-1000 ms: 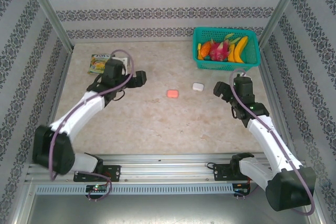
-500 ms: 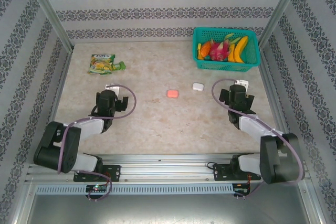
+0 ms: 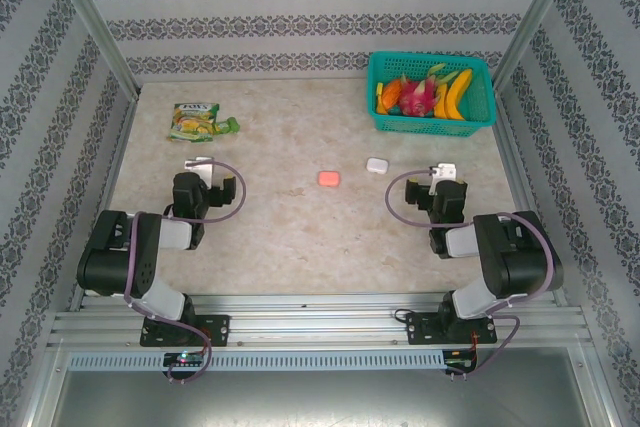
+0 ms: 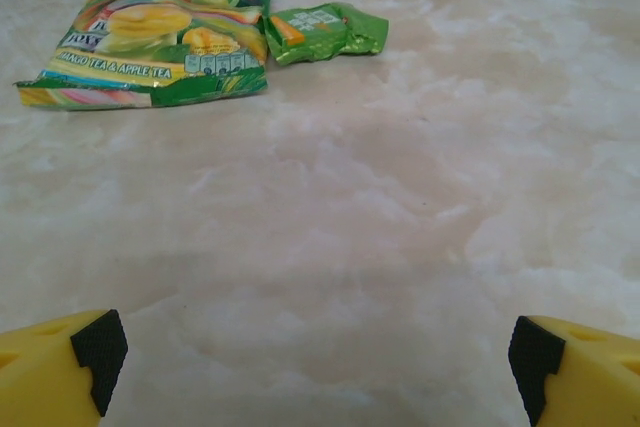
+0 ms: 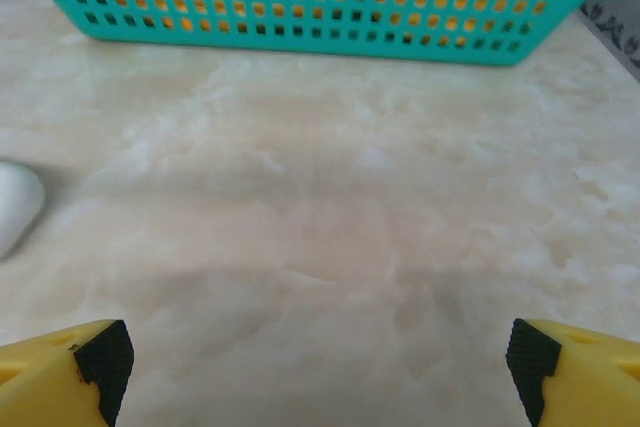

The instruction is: Insert wireless bluetooth earbuds into charging case

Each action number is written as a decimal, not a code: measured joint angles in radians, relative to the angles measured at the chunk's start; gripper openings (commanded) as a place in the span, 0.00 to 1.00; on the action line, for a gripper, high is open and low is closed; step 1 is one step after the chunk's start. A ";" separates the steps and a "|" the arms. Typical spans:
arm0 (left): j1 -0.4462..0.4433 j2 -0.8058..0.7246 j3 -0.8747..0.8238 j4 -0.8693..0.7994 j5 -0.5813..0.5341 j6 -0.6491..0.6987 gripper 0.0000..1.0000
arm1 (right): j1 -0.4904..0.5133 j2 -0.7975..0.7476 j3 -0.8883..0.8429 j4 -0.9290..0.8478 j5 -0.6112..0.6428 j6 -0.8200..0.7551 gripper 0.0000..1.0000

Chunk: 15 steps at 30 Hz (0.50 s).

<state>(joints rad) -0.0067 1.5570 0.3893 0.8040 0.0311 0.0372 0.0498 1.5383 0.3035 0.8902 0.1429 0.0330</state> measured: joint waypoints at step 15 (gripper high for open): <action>0.021 0.000 0.013 0.000 0.048 -0.024 1.00 | -0.032 -0.008 0.075 0.007 -0.066 -0.006 0.98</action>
<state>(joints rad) 0.0147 1.5570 0.4023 0.8036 0.0788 0.0135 0.0174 1.5307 0.3782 0.8974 0.0769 0.0265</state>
